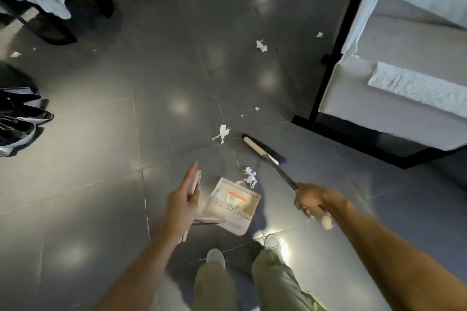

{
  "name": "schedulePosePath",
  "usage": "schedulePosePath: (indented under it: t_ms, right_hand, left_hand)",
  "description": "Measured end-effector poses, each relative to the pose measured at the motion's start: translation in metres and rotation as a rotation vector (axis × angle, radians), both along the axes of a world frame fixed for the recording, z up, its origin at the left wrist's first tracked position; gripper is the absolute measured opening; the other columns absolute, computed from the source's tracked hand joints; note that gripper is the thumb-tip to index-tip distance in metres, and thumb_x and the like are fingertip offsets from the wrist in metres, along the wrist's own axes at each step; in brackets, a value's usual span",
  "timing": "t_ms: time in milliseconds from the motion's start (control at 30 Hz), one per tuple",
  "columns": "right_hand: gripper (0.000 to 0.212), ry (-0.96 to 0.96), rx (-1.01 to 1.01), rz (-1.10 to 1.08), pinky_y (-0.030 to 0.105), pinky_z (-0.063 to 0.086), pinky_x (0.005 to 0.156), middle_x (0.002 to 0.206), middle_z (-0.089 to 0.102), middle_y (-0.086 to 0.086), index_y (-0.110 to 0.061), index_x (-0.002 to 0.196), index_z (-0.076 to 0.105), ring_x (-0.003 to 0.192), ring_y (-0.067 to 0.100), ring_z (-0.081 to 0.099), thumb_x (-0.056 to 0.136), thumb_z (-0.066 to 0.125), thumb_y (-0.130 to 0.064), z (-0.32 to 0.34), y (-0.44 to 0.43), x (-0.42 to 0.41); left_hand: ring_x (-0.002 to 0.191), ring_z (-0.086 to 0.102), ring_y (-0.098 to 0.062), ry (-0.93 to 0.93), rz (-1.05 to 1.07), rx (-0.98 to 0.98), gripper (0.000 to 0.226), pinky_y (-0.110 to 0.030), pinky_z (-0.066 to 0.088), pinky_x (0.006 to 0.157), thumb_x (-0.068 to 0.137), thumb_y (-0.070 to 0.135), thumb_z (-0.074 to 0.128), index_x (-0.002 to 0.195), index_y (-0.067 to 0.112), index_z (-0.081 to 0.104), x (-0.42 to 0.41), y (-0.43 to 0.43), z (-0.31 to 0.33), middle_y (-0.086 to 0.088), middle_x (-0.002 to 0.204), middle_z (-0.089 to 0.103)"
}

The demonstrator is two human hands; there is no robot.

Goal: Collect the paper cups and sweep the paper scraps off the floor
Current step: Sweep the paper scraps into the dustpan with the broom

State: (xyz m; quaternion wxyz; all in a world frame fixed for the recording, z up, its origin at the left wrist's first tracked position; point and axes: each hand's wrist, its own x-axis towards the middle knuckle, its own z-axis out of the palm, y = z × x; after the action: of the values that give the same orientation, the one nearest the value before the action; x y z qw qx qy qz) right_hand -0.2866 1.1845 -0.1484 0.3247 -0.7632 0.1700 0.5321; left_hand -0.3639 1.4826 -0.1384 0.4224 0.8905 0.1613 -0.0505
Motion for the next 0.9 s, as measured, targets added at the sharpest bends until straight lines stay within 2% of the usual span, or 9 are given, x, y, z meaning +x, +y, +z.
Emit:
schedulePosePath:
  t_ms: [67,133,233,300,367,500,767,833,900]
  right_hand:
    - [0.033,0.018,0.031,-0.038,0.020,0.046,0.047,0.077,0.057,0.006,-0.009,0.118,0.048,0.058,0.012,0.055,0.086,0.055,0.000,0.013,0.018,-0.021]
    - [0.031,0.072,0.093,-0.192,0.016,0.042,0.039,0.073,0.052,0.004,-0.009,0.118,0.050,0.050,0.008,0.052,0.089,0.052,0.001,0.025,0.034,-0.041]
    - [0.044,0.126,0.176,-0.319,0.015,0.034,0.033,0.063,0.044,0.002,0.004,0.134,0.045,0.033,0.005,0.043,0.090,0.045,0.002,0.045,0.047,-0.055]
    - [0.021,0.237,0.204,-0.358,0.013,0.036,0.035,0.054,0.047,0.004,0.006,0.109,0.059,0.034,0.005,0.043,0.093,0.047,0.001,0.067,0.053,-0.053]
    - [0.015,0.343,0.258,-0.454,0.012,0.039,0.035,0.047,0.047,0.005,-0.001,0.089,0.061,0.033,0.007,0.044,0.093,0.048,0.003,0.090,0.060,-0.051]
    - [0.016,0.280,0.266,-0.470,0.014,0.037,0.031,0.043,0.046,0.004,-0.003,0.097,0.059,0.030,0.007,0.043,0.093,0.046,0.005,0.109,0.081,-0.055]
    - [0.013,0.110,0.284,-0.547,0.014,0.040,0.036,0.044,0.046,0.004,-0.007,0.090,0.055,0.030,0.009,0.043,0.096,0.045,-0.001,0.105,0.096,0.016]
    - [0.015,0.033,0.253,-0.544,0.014,0.035,0.034,0.045,0.040,0.004,-0.005,0.095,0.055,0.031,0.009,0.038,0.093,0.043,0.004,0.102,0.098,0.046]
    - [0.016,-0.054,0.195,-0.500,0.016,0.033,0.034,0.049,0.039,0.005,-0.004,0.095,0.055,0.033,0.011,0.036,0.090,0.042,0.005,0.096,0.104,0.079]
  left_hand:
    - [0.072,0.052,-0.011,-0.007,-0.037,0.028,0.055,-0.024,0.041,0.069,0.098,0.018,0.048,0.140,0.049,0.032,0.009,0.000,0.005,0.004,0.093,0.055]
    - [0.057,0.050,-0.012,-0.030,-0.058,0.019,0.051,-0.020,0.037,0.061,0.097,0.015,0.048,0.143,0.035,0.036,0.016,0.002,0.009,-0.009,0.088,0.065]
    - [0.087,0.064,-0.031,-0.055,-0.109,-0.001,0.050,-0.026,0.039,0.064,0.098,0.014,0.046,0.145,0.027,0.034,0.023,0.009,0.014,-0.024,0.114,0.063]
    - [0.103,0.057,-0.041,-0.037,-0.144,-0.012,0.050,-0.033,0.041,0.070,0.099,0.017,0.044,0.146,0.028,0.032,0.027,0.018,0.014,-0.028,0.121,0.056]
    - [0.107,0.058,-0.038,-0.018,-0.160,-0.021,0.051,-0.029,0.042,0.069,0.100,0.021,0.042,0.147,0.034,0.028,0.030,0.030,0.014,-0.019,0.130,0.056]
    - [0.118,0.051,-0.037,-0.014,-0.112,-0.064,0.050,-0.033,0.044,0.086,0.100,0.021,0.043,0.146,0.035,0.029,0.034,0.060,0.016,-0.016,0.133,0.055]
    - [0.102,0.059,-0.045,-0.044,-0.036,-0.034,0.049,-0.040,0.047,0.085,0.099,0.019,0.045,0.145,0.030,0.033,0.081,0.104,0.026,-0.029,0.118,0.059]
    - [0.084,0.063,-0.039,-0.042,-0.038,-0.029,0.050,-0.033,0.047,0.077,0.099,0.017,0.046,0.145,0.031,0.034,0.105,0.114,0.024,-0.016,0.107,0.065]
    - [0.060,0.054,-0.028,-0.041,-0.057,-0.003,0.050,-0.030,0.042,0.067,0.098,0.018,0.047,0.145,0.033,0.034,0.131,0.124,0.021,-0.011,0.087,0.061]
